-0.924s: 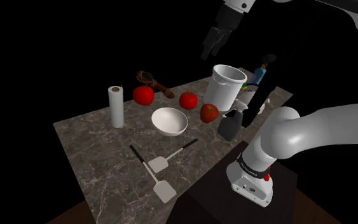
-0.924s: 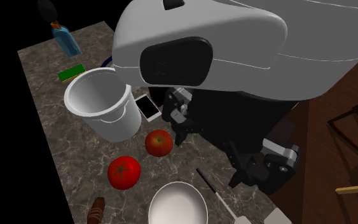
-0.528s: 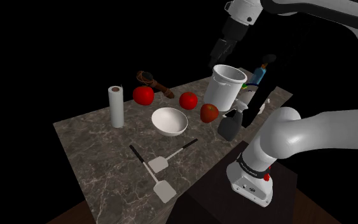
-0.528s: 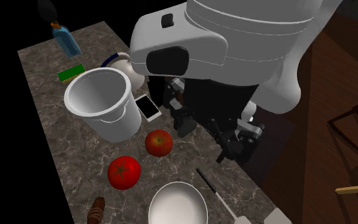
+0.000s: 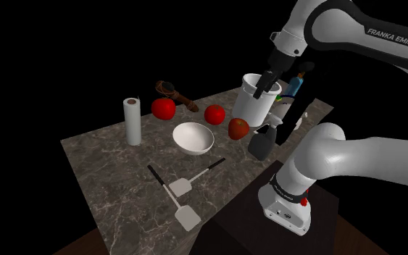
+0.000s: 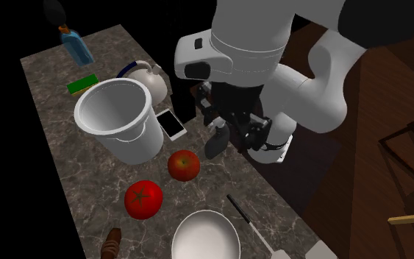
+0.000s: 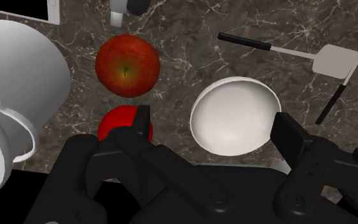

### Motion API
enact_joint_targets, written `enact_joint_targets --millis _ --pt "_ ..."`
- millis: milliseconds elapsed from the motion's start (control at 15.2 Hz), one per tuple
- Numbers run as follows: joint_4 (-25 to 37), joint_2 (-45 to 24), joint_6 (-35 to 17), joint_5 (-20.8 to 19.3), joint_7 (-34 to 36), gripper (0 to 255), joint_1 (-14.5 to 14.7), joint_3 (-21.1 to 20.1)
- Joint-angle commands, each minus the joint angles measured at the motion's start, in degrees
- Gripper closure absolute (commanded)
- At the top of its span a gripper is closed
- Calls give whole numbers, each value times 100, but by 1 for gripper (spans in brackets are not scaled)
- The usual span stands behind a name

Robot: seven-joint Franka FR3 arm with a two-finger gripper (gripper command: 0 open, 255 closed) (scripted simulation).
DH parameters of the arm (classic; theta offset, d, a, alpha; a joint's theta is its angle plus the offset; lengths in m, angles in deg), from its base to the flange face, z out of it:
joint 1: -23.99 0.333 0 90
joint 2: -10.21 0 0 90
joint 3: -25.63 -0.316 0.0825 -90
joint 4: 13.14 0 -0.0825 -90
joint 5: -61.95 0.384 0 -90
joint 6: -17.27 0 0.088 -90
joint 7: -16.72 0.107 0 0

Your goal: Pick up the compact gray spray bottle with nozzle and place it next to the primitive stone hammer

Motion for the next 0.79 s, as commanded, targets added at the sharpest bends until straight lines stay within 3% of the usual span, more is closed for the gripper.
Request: enact_joint_targets --millis 0,528,726 --pt "-314 339 90 -193 -132 0 -157 171" --pt "-1335 1481 432 -1138 -745 0 -986 971" --pt "-1559 1595 337 -1267 -805 0 -1097 1086"
